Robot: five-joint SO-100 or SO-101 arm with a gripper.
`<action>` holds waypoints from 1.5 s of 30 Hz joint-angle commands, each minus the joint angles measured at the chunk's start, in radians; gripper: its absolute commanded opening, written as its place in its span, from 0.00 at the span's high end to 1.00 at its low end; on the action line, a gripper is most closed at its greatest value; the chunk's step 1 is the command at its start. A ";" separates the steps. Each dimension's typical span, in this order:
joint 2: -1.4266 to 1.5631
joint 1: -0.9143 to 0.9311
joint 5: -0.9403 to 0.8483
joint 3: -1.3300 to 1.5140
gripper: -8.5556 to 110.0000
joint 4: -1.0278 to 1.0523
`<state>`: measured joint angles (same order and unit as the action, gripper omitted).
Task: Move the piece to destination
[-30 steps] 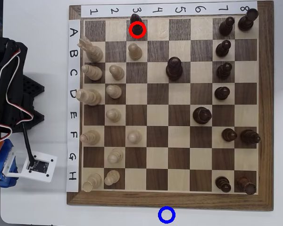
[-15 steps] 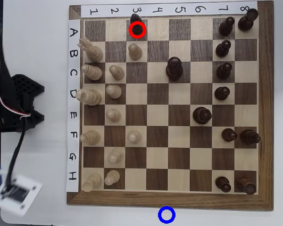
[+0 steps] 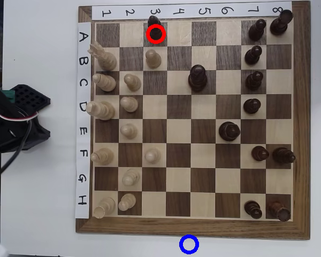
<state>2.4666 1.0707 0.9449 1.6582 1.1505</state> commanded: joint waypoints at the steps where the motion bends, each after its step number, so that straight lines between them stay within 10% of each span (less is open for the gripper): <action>1: -0.086 -0.262 0.353 -0.399 0.93 -0.097; 27: -0.109 -1.108 1.103 -0.402 0.89 0.572; 45: -0.097 -1.440 1.146 0.038 0.93 0.370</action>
<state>2.3746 -0.2224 1.7503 1.5677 1.6521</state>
